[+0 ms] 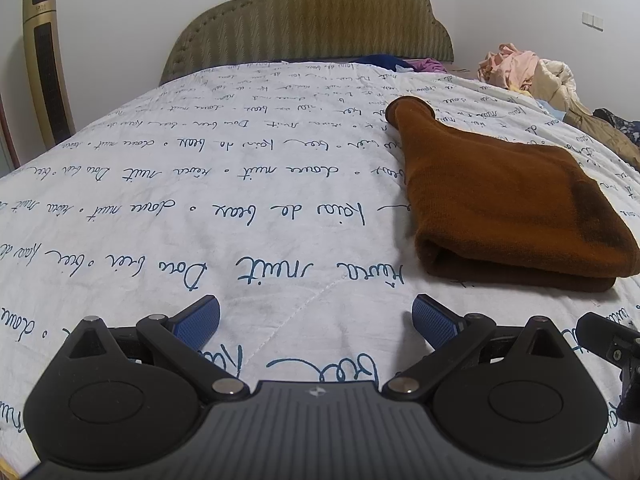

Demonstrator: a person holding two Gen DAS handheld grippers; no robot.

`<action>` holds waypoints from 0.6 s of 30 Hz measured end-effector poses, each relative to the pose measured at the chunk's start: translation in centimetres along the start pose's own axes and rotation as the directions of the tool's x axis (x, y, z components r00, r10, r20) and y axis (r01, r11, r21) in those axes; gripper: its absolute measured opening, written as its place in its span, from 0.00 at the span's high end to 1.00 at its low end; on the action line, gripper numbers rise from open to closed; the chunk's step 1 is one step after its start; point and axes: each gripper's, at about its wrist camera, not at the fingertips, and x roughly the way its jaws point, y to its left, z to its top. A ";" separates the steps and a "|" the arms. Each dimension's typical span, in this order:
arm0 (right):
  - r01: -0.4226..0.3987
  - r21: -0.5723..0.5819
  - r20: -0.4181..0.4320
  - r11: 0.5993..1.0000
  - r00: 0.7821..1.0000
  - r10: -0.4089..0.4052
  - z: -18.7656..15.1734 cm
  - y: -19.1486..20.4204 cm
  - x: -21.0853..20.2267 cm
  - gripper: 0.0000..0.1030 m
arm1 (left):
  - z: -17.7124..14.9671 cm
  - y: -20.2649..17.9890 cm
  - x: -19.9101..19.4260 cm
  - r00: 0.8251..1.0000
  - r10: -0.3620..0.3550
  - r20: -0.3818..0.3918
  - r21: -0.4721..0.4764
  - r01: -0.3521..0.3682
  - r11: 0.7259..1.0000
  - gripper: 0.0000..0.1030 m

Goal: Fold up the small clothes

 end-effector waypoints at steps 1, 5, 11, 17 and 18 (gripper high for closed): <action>-0.001 0.002 -0.001 1.000 1.000 0.001 0.0 -0.1 0.0 0.00 | 0.0 0.0 0.0 1.000 0.000 0.000 -0.001 0.000 1.000 0.00; -0.001 0.008 -0.001 1.000 1.000 0.001 0.0 -0.3 0.0 0.00 | 0.0 0.2 0.0 1.000 -0.003 -0.004 -0.004 0.003 1.000 0.00; -0.005 0.004 -0.002 1.000 1.000 0.005 -0.1 -0.2 -0.2 0.00 | -0.1 0.3 -0.1 1.000 -0.003 -0.006 -0.009 0.003 1.000 0.00; -0.007 0.002 -0.001 1.000 1.000 0.007 -0.2 -0.1 -0.3 0.00 | -0.1 0.3 -0.1 1.000 0.003 -0.007 -0.004 -0.003 1.000 0.00; -0.007 0.003 -0.001 1.000 1.000 0.007 -0.2 -0.1 -0.3 0.00 | -0.1 0.3 -0.1 1.000 0.003 -0.007 -0.004 -0.003 1.000 0.00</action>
